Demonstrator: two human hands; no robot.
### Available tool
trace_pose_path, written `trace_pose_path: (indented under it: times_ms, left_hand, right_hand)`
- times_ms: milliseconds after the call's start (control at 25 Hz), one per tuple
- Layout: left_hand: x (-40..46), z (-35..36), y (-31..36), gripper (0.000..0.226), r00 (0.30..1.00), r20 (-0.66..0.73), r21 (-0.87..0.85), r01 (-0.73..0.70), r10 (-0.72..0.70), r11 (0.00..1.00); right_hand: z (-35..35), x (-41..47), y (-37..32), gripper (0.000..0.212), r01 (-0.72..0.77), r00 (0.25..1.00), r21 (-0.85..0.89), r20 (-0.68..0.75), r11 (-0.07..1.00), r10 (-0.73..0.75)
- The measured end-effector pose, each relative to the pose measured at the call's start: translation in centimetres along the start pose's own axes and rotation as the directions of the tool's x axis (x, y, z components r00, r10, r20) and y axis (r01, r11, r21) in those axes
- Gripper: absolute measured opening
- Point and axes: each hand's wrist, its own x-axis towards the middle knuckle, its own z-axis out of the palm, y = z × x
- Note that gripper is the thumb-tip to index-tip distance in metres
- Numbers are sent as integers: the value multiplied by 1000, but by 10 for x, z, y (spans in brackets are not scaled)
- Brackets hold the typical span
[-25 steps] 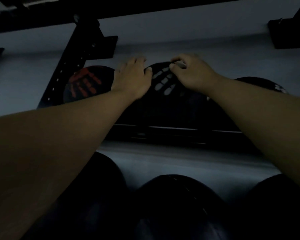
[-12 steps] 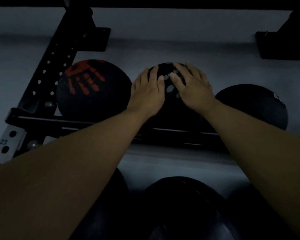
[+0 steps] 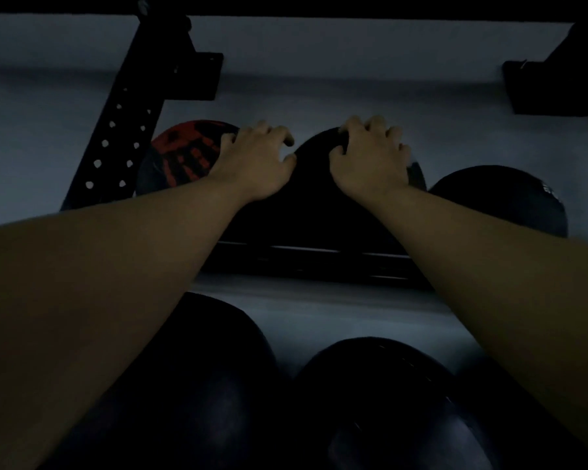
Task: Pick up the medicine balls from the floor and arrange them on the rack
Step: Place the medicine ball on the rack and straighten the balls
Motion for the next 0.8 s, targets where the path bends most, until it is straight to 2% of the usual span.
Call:
trace_pose_path:
  times_ms: [120,200,360,440,520,640,800]
  left_hand:
    - [-4,-30,-50,39,998,-55,28,39,-37,999]
    - [-7,-50,-92,40,997,-65,48,55,-52,997]
    - [-8,-72,-174,51,995,53,-7,80,-80,997]
    - [-13,-63,-197,58,985,154,-94,95,-80,991]
    - [-18,-44,-203,65,971,235,-196,97,-49,976]
    - [-25,-22,-200,69,982,186,-271,87,-37,959]
    - [-24,-20,-203,69,985,168,-252,81,-39,964]
  right_hand:
    - [11,3,-53,41,108,994,56,15,993,-109]
    - [25,8,-97,44,129,988,137,65,982,-139]
    - [64,16,-170,62,71,965,201,233,977,-118]
    - [83,12,-181,66,70,955,160,273,985,-112]
    - [95,5,-177,66,80,961,132,252,988,-111]
    - [100,5,-162,67,111,967,153,210,982,-142]
    - [106,7,-159,68,130,969,152,189,980,-158]
